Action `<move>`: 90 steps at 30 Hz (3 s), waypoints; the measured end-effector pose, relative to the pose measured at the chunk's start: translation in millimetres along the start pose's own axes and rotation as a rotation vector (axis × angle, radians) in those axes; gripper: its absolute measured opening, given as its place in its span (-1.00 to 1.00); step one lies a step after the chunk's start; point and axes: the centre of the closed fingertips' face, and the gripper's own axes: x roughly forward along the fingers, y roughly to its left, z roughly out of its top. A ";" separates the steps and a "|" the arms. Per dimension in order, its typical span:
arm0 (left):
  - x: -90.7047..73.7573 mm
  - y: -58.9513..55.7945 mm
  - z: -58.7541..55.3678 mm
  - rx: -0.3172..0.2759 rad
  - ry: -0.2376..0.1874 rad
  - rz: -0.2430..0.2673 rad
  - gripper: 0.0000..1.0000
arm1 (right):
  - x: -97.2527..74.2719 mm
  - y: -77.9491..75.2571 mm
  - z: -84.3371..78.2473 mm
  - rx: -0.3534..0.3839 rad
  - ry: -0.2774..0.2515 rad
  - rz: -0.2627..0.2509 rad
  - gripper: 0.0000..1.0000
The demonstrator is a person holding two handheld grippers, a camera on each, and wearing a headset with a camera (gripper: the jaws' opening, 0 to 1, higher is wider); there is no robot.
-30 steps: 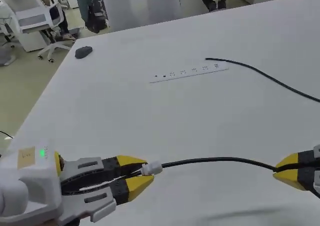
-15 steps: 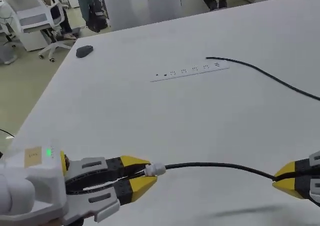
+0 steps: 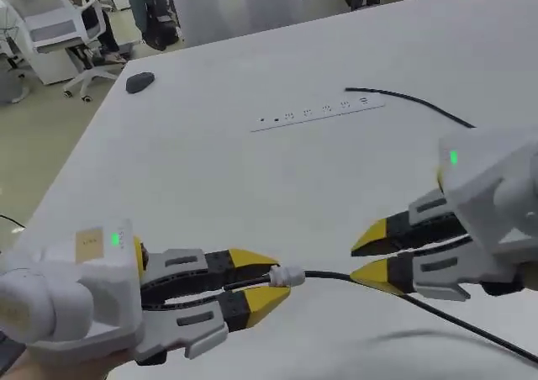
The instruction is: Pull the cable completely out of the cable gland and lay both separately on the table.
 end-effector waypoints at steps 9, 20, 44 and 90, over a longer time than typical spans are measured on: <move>-5.1 -3.8 3.2 0.003 -0.017 0.003 -0.72 | 23.8 12.0 10.5 -0.061 0.012 0.059 -0.92; -32.4 -3.0 -5.0 -0.006 -0.030 0.034 -0.72 | 38.9 22.4 23.9 -0.147 0.029 0.088 -1.00; -160.8 62.9 -63.6 -0.109 -0.089 0.312 -0.72 | 107.1 -28.8 55.7 -0.063 0.144 -0.039 -1.00; -125.4 223.3 -207.8 -0.341 0.104 0.730 -0.70 | 329.7 -160.9 50.1 0.384 0.037 -0.292 -0.98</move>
